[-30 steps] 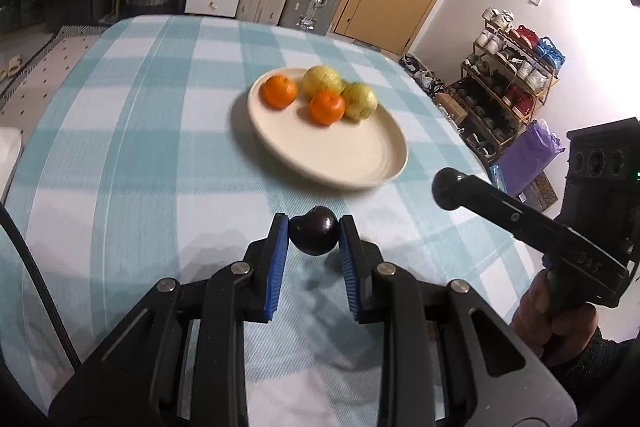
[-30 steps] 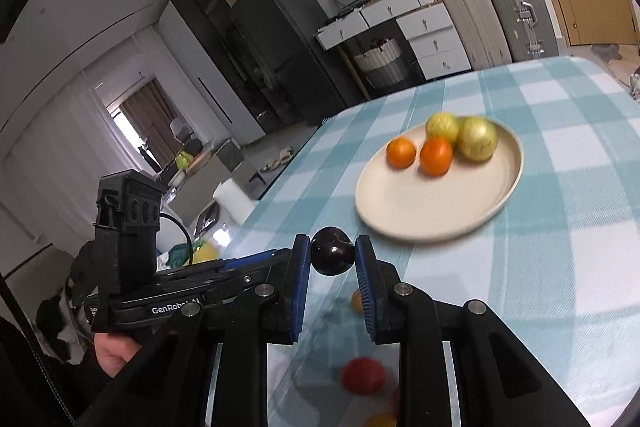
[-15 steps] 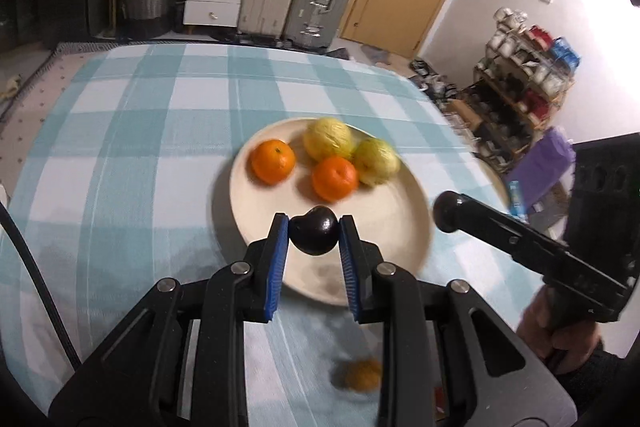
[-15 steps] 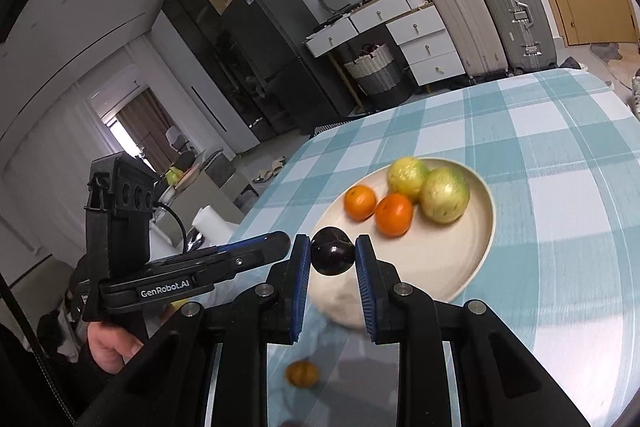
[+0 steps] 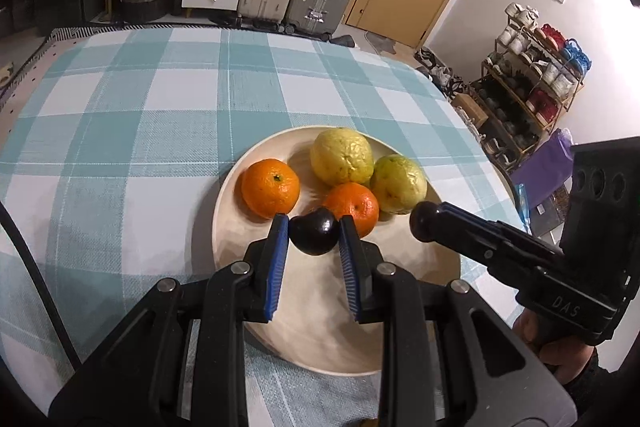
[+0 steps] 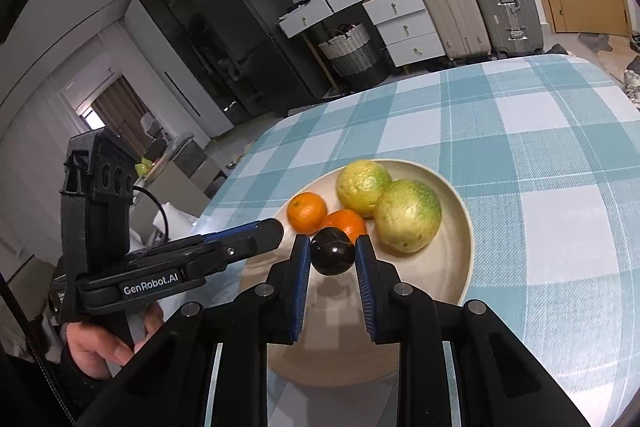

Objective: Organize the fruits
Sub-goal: 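Lower both plums onto the plate and open both tools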

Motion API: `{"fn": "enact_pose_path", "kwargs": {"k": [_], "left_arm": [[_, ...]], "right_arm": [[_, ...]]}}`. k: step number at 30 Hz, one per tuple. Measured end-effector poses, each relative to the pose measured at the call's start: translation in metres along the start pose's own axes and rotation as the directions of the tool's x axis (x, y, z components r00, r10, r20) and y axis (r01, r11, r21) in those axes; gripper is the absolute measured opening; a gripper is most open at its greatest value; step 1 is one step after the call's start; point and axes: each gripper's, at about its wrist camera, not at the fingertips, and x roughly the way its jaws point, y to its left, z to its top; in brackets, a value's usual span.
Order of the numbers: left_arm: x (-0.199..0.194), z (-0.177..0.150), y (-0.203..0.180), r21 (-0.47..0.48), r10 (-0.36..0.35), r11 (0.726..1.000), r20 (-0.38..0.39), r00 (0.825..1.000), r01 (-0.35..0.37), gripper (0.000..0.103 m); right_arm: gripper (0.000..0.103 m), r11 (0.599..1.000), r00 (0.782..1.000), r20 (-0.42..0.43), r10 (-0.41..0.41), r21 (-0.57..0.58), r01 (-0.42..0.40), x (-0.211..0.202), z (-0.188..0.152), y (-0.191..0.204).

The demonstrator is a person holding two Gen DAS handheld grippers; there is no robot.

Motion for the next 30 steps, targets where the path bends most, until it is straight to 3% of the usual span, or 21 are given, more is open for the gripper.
{"fn": "enact_pose_path", "kwargs": {"k": [8,15,17,19,24,30], "left_arm": [[0.016,0.003,0.006,-0.025,-0.027,0.999,-0.023,0.999,0.026,0.023],[0.010,0.006,0.007,-0.051,-0.069,0.996,0.019,0.997,0.070,0.023],[0.008,0.008,0.008,-0.065,-0.067,0.995,0.023,0.997,0.069,0.025],[0.003,0.008,0.008,-0.069,-0.063,0.995,0.033,0.997,0.065,0.025],[-0.014,0.006,0.004,-0.055,-0.053,0.997,0.050,0.997,0.056,0.026],[-0.038,-0.005,-0.002,-0.048,-0.037,0.998,0.070,0.997,0.040,0.026]], "right_arm": [[0.023,0.999,1.000,-0.009,-0.029,-0.019,0.029,0.011,-0.003,0.001],[0.025,0.999,0.999,0.010,-0.035,-0.025,0.035,0.008,-0.004,0.007],[0.031,0.998,0.999,0.015,-0.041,-0.042,0.041,0.007,-0.003,0.011],[0.052,0.998,0.998,0.040,-0.050,-0.047,0.052,0.002,-0.003,0.013],[0.053,0.997,0.992,0.116,-0.045,-0.062,0.052,-0.020,-0.001,0.020],[0.053,0.998,0.990,0.134,-0.053,-0.034,0.058,-0.038,-0.003,0.020]]}}
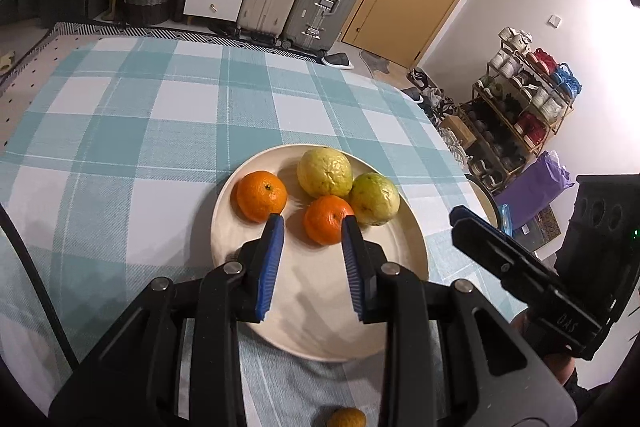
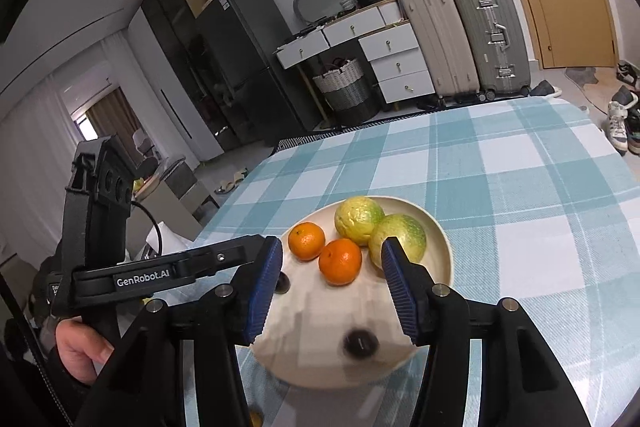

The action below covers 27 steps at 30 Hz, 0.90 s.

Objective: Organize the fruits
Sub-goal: 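Lower both plums onto the plate and open both tools, then move both open tools back to the remaining fruits on the cloth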

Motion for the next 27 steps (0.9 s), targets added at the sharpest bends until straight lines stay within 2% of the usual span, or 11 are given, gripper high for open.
{"fn": "enact_pose_path", "kwargs": {"k": [7,10,15,17,19,21,23,25,27], "left_arm": [[-0.033,-0.025,-0.013,0.047,0.047,0.998,0.031,0.998,-0.048,0.026],[-0.047,-0.038,-0.018,0.054,0.070,0.996,0.039,0.997,-0.072,0.026],[-0.062,-0.058,-0.027,0.071,0.115,0.991,0.028,0.993,-0.117,0.026],[-0.068,-0.065,-0.030,0.078,0.126,0.989,0.033,0.992,-0.128,0.026],[-0.073,-0.071,-0.034,0.088,0.135,0.986,0.040,0.990,-0.138,0.032],[-0.081,-0.077,-0.038,0.087,0.155,0.983,0.057,0.986,-0.160,0.050],[-0.088,-0.082,-0.042,0.097,0.187,0.976,0.080,0.979,-0.194,0.053],[-0.094,-0.087,-0.044,0.100,0.185,0.976,0.087,0.979,-0.194,0.054],[-0.096,-0.089,-0.044,0.091,0.191,0.976,0.085,0.978,-0.198,0.064]], "right_arm": [[0.057,1.000,1.000,0.011,-0.019,-0.007,0.019,-0.020,-0.009,0.006],[0.064,1.000,1.000,0.002,-0.023,-0.015,0.023,-0.026,-0.015,0.011],[0.067,0.999,1.000,-0.006,-0.013,-0.042,0.013,-0.040,-0.026,0.025],[0.074,0.998,1.000,-0.007,-0.021,-0.064,0.021,-0.046,-0.030,0.032],[0.076,0.997,1.000,0.000,-0.017,-0.081,0.017,-0.053,-0.035,0.038],[0.081,0.995,0.999,0.017,-0.030,-0.098,0.032,-0.062,-0.041,0.043],[0.086,0.993,0.999,0.036,-0.038,-0.111,0.042,-0.071,-0.046,0.047],[0.086,0.991,0.998,0.049,-0.045,-0.121,0.050,-0.077,-0.049,0.050],[0.087,0.990,0.997,0.061,-0.048,-0.129,0.056,-0.085,-0.054,0.053]]}}
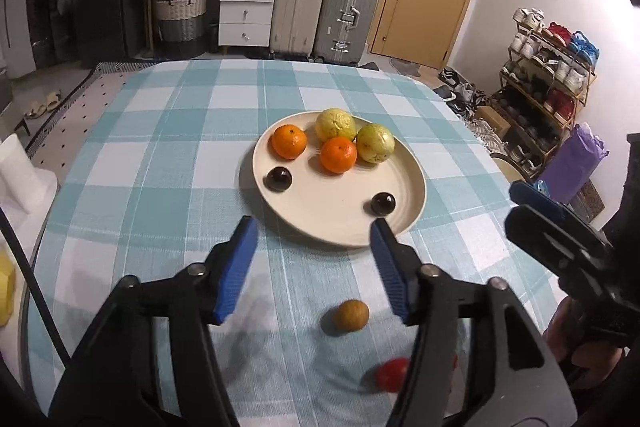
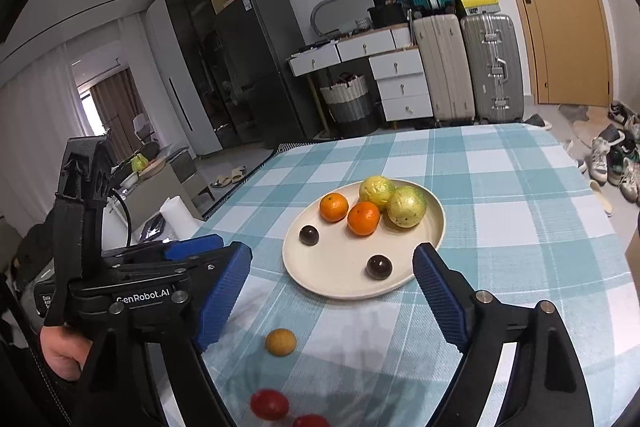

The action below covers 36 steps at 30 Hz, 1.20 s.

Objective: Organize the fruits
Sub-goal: 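Move both open tools back to the remaining fruits on the cloth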

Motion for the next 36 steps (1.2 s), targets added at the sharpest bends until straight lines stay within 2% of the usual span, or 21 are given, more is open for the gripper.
{"fn": "enact_pose_path", "kwargs": {"k": [3,7,11,12,14,15,22,31,36], "left_arm": [[-0.007,-0.007,-0.001,-0.004,0.015,1.000,0.008,1.000,-0.014,0.076],[-0.011,-0.014,-0.006,0.015,0.022,1.000,0.015,1.000,-0.023,0.081],[-0.014,-0.022,-0.009,0.022,0.014,1.000,0.019,1.000,-0.014,0.090],[-0.014,-0.024,-0.009,0.023,0.012,1.000,0.017,1.000,-0.013,0.095],[-0.014,-0.028,-0.009,0.026,0.031,0.999,0.016,0.999,-0.031,0.100],[-0.014,-0.031,-0.008,0.025,0.047,0.999,0.018,0.999,-0.048,0.100],[-0.013,-0.046,-0.001,0.004,0.033,0.999,-0.004,0.999,-0.033,0.102],[0.015,-0.059,0.006,0.014,0.018,1.000,-0.117,0.993,-0.017,0.102],[0.030,-0.060,0.003,0.028,0.018,1.000,-0.144,0.989,-0.014,0.102]], "right_arm": [[0.091,1.000,1.000,0.011,-0.008,0.000,0.008,-0.006,-0.003,0.002],[0.095,1.000,1.000,0.026,-0.018,-0.003,0.018,-0.016,-0.007,0.004],[0.100,1.000,0.999,0.040,-0.024,-0.006,0.025,-0.025,-0.011,0.006],[0.100,1.000,0.999,0.041,-0.026,-0.008,0.027,-0.026,-0.012,0.007],[0.101,1.000,0.999,0.036,-0.027,-0.010,0.028,-0.029,-0.017,0.007],[0.101,1.000,0.999,0.032,-0.027,-0.011,0.027,-0.030,-0.018,0.007],[0.101,1.000,1.000,-0.003,-0.023,-0.010,0.023,-0.036,-0.037,0.003],[0.101,1.000,0.999,-0.052,-0.004,-0.013,0.004,-0.036,-0.060,0.007],[0.101,1.000,0.998,-0.070,0.007,-0.001,-0.007,-0.032,-0.068,0.008]]}}
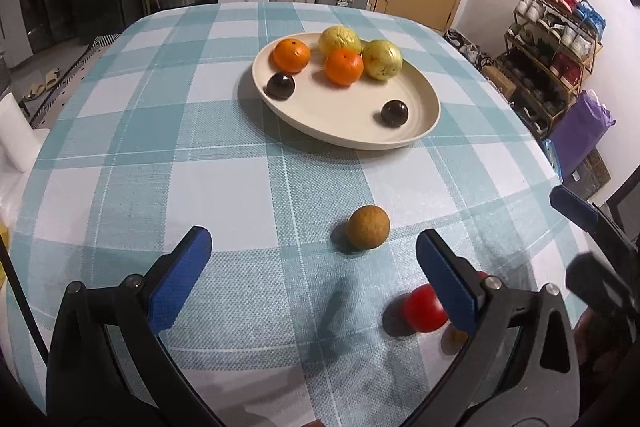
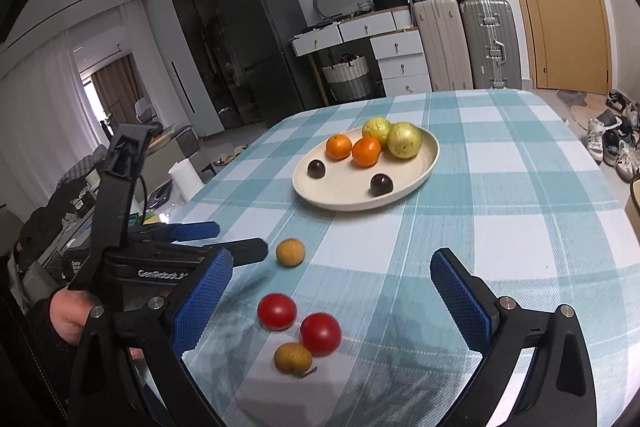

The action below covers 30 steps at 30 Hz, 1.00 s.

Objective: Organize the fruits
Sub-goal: 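Move both open tools back to the remaining fruits on the cloth, then grasp a small brown fruit with the left tool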

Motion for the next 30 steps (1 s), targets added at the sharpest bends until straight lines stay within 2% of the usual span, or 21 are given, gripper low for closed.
{"fn": "enact_pose_path", "kwargs": {"k": [13,16,18,20,23,25,27,28,30], "left_arm": [[0.029,0.010,-0.013,0.055,0.018,0.998,-0.044,0.999,-0.016,0.102],[0.030,0.012,-0.014,0.052,-0.003,0.999,-0.040,0.999,0.005,0.099],[0.028,0.013,-0.016,0.060,-0.018,0.998,-0.028,0.999,0.019,0.082],[0.028,0.014,-0.018,0.074,-0.025,0.997,-0.024,0.999,0.027,0.078],[0.028,0.016,-0.019,0.073,-0.058,0.995,-0.036,0.998,0.060,0.063],[0.030,0.015,-0.019,0.068,-0.080,0.994,-0.049,0.996,0.083,0.058],[0.031,0.015,-0.019,0.064,-0.102,0.992,-0.062,0.993,0.106,0.046],[0.032,0.013,-0.019,0.063,-0.109,0.992,-0.067,0.992,0.114,0.043],[0.034,0.012,-0.020,0.067,-0.124,0.989,-0.079,0.989,0.129,0.029]], "right_arm": [[0.101,0.999,0.999,-0.036,0.016,0.030,-0.015,0.008,-0.013,-0.008],[0.101,0.999,0.999,-0.048,0.027,0.039,-0.025,0.011,-0.016,-0.009],[0.101,0.999,0.998,-0.051,0.030,0.041,-0.028,0.013,-0.017,-0.009],[0.101,0.999,0.998,-0.054,0.034,0.044,-0.032,0.015,-0.018,-0.010],[0.101,0.998,0.998,-0.052,0.039,0.052,-0.036,0.015,-0.018,-0.011],[0.101,0.998,0.998,-0.049,0.041,0.057,-0.038,0.014,-0.018,-0.013],[0.101,0.997,0.998,-0.050,0.043,0.063,-0.040,0.014,-0.019,-0.013],[0.101,0.997,0.998,-0.050,0.044,0.066,-0.040,0.014,-0.019,-0.014],[0.101,0.997,0.998,-0.051,0.046,0.071,-0.042,0.015,-0.019,-0.014]]}}
